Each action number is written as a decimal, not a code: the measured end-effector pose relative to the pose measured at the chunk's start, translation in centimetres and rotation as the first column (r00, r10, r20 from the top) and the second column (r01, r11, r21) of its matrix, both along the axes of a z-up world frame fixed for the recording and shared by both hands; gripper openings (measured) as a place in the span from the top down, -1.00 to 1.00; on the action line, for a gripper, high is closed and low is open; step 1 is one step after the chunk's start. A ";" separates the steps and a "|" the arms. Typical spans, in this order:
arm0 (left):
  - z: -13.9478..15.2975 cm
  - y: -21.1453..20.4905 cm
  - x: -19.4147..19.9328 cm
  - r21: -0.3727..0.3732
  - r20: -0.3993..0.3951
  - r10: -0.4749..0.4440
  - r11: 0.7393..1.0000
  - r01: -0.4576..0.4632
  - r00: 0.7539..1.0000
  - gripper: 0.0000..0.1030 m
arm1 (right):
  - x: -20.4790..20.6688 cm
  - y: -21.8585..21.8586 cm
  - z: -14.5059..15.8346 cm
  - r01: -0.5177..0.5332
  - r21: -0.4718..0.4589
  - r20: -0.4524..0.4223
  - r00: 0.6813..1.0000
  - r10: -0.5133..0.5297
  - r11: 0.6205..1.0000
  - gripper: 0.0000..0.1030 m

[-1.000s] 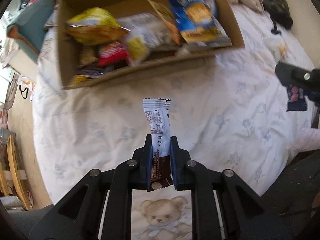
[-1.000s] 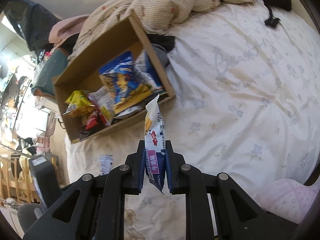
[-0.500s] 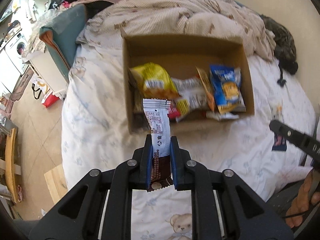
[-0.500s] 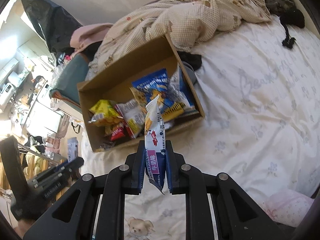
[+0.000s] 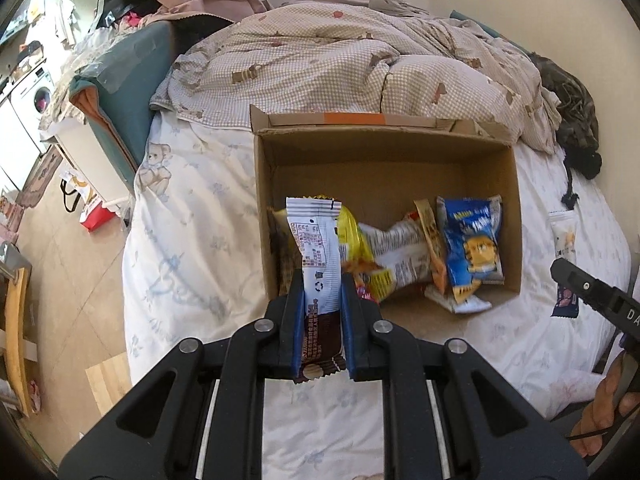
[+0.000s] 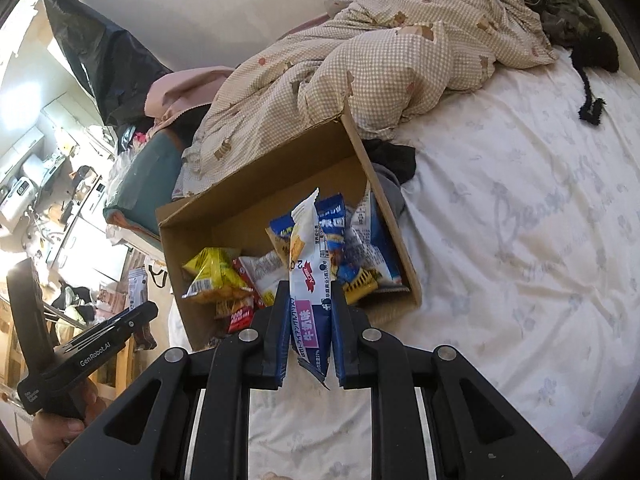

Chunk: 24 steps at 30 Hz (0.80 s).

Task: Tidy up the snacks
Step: 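Carry both bars over the box with both tools, then lower both bars into the box and open both tools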

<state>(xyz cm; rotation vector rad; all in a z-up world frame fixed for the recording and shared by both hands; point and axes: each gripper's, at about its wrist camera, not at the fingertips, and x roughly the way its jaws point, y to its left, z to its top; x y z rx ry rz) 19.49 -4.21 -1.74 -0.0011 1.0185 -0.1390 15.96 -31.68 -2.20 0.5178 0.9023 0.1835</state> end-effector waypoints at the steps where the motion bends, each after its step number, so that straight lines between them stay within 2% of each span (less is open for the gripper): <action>1: -0.1 -0.1 0.3 -0.006 0.002 0.002 1.000 -0.002 1.000 0.75 | 0.4 0.1 0.0 -0.003 -0.002 0.000 1.000 0.003 1.000 0.64; 12: -1.4 -1.0 3.6 -0.024 0.020 0.013 1.000 -0.013 1.000 0.75 | 4.7 2.0 -1.1 -0.078 -0.049 -0.004 0.997 0.078 0.996 0.64; 19: -2.2 -2.8 4.0 -0.015 0.047 -0.044 0.999 0.045 0.998 0.74 | 6.7 4.8 -1.7 -0.184 -0.018 -0.003 0.983 0.184 0.983 0.63; 24: -3.0 -3.1 4.3 -0.004 0.043 -0.047 0.999 0.048 0.998 0.73 | 7.3 5.6 -2.8 -0.212 0.046 -0.039 0.976 0.214 0.976 0.59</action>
